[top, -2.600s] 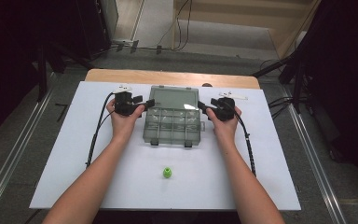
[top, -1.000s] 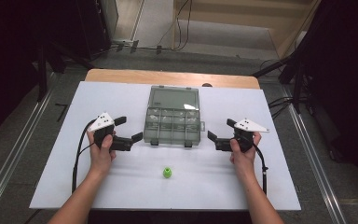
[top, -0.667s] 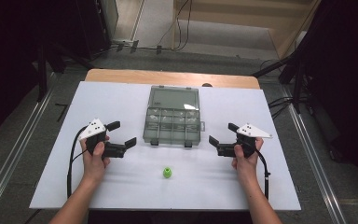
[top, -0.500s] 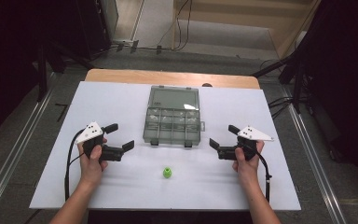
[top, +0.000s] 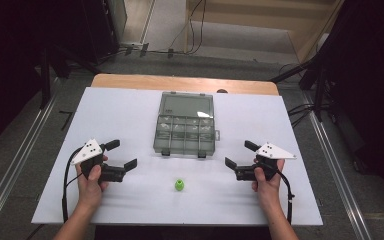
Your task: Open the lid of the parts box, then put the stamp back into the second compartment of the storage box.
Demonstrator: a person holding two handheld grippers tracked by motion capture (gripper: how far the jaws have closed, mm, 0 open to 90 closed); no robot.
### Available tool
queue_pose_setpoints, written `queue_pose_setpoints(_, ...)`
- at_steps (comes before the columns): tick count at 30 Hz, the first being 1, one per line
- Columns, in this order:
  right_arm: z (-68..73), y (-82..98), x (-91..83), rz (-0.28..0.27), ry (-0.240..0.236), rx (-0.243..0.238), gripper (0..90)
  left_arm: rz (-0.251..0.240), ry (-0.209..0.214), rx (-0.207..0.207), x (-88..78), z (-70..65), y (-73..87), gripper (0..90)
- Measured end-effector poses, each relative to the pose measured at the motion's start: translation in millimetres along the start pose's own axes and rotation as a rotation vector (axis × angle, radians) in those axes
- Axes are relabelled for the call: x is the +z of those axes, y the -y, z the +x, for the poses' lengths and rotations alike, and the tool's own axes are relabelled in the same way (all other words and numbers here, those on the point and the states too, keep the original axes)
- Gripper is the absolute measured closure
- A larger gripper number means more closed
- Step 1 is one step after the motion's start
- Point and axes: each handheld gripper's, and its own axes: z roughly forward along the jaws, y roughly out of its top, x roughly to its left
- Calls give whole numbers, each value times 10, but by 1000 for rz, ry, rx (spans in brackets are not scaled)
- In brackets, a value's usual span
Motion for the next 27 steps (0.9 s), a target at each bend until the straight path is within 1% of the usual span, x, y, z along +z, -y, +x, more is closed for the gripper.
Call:
queue_pose_setpoints(3,12,-8,-10,2,-10,-12,0,-5,2,0,-45,-18,3,0)
queue_pose_setpoints(6,36,-25,-24,-5,-8,-22,0,0,-2,18,-97,-45,8,0)
queue_pose_setpoints(9,57,-42,-29,-9,-9,-31,0,-7,-1,15,-143,-57,29,0)
queue_pose_setpoints(12,75,-53,-24,-12,-20,-35,0,0,-12,17,-200,-56,52,0)
queue_pose_setpoints(16,114,-70,-11,-7,-20,-43,0,-1,-18,17,-272,-59,77,0)
queue_pose_setpoints(18,142,-88,2,-3,-30,-43,0,-4,-18,16,-300,-64,88,0)
queue_pose_setpoints(21,206,-127,14,7,-46,-68,0,-2,-24,22,-365,-67,111,0)
queue_pose_setpoints(22,223,-139,21,12,-55,-68,0,2,-31,29,-384,-65,118,0)
queue_pose_setpoints(23,240,-149,27,15,-63,-64,0,4,-34,28,-401,-65,127,0)
queue_pose_setpoints(24,250,-158,37,17,-69,-74,0,1,-33,26,-418,-63,136,0)
queue_pose_setpoints(26,286,-177,63,34,-71,-74,0,-4,-38,22,-455,-58,157,0)
queue_pose_setpoints(27,311,-187,75,37,-83,-75,0,-1,-42,20,-468,-59,162,0)
